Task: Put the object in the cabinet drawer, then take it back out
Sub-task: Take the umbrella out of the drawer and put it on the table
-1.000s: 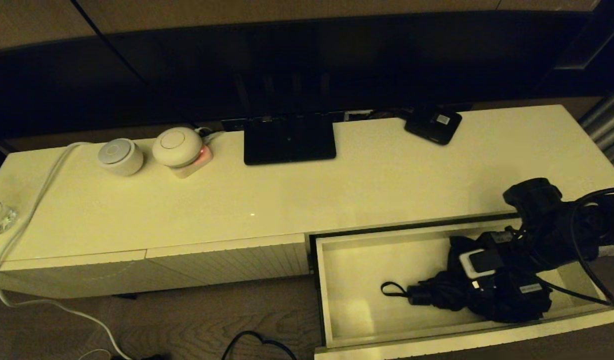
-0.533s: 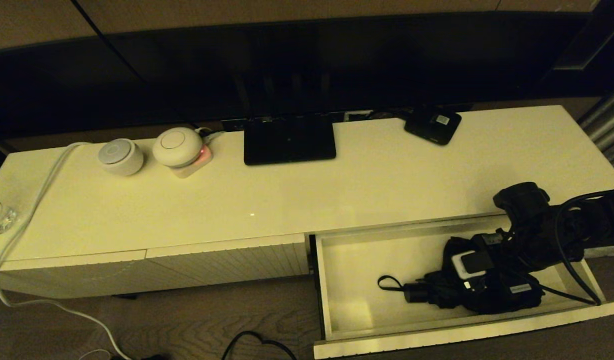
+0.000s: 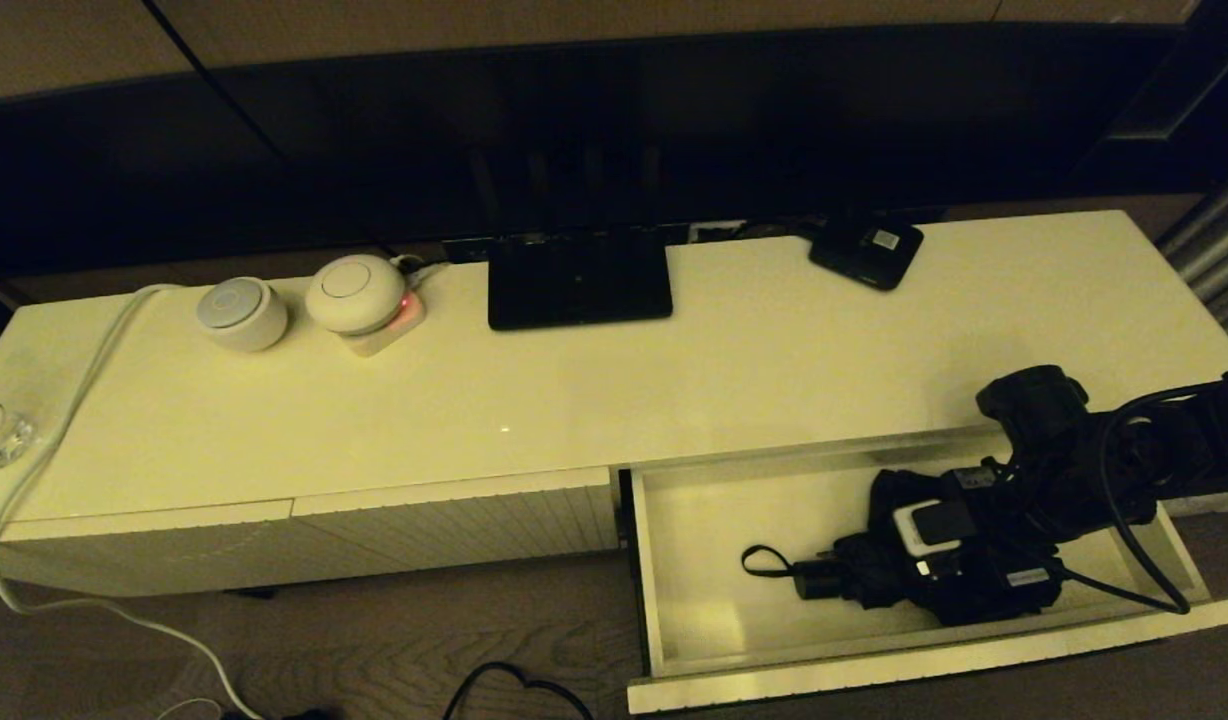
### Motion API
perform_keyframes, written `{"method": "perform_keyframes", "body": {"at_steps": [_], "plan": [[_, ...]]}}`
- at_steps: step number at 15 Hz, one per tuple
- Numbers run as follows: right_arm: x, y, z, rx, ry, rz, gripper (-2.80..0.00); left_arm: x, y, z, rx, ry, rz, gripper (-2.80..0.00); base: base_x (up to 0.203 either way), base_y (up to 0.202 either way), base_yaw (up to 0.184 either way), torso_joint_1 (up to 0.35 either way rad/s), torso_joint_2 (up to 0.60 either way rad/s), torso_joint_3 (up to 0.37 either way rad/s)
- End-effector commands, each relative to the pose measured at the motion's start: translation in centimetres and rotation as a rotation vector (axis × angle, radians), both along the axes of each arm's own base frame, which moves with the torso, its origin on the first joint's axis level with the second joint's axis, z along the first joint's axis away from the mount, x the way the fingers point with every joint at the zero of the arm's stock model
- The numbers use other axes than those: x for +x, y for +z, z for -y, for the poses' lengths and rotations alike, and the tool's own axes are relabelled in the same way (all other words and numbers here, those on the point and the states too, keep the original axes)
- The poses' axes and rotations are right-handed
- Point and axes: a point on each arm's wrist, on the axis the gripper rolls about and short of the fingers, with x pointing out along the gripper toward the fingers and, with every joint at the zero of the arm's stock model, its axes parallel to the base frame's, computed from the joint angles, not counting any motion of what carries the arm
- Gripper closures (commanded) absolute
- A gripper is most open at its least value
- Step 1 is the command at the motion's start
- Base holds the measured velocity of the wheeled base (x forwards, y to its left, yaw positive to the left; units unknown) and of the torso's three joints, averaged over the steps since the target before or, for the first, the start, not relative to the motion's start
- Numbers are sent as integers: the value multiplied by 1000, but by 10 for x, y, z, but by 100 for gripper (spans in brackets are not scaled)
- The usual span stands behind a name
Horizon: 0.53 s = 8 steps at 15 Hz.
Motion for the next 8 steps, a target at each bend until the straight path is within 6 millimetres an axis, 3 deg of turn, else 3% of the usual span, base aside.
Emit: {"method": "perform_keyframes", "body": {"at_steps": [1, 8], "plan": [[-2, 2, -2, -5, 13, 4, 0, 0, -1, 0, 0, 1, -3, 0, 0, 0, 0, 0, 0, 0], [-20, 23, -1, -3, 17, 56, 0, 0, -1, 0, 0, 1, -3, 0, 0, 0, 0, 0, 0, 0]]}}
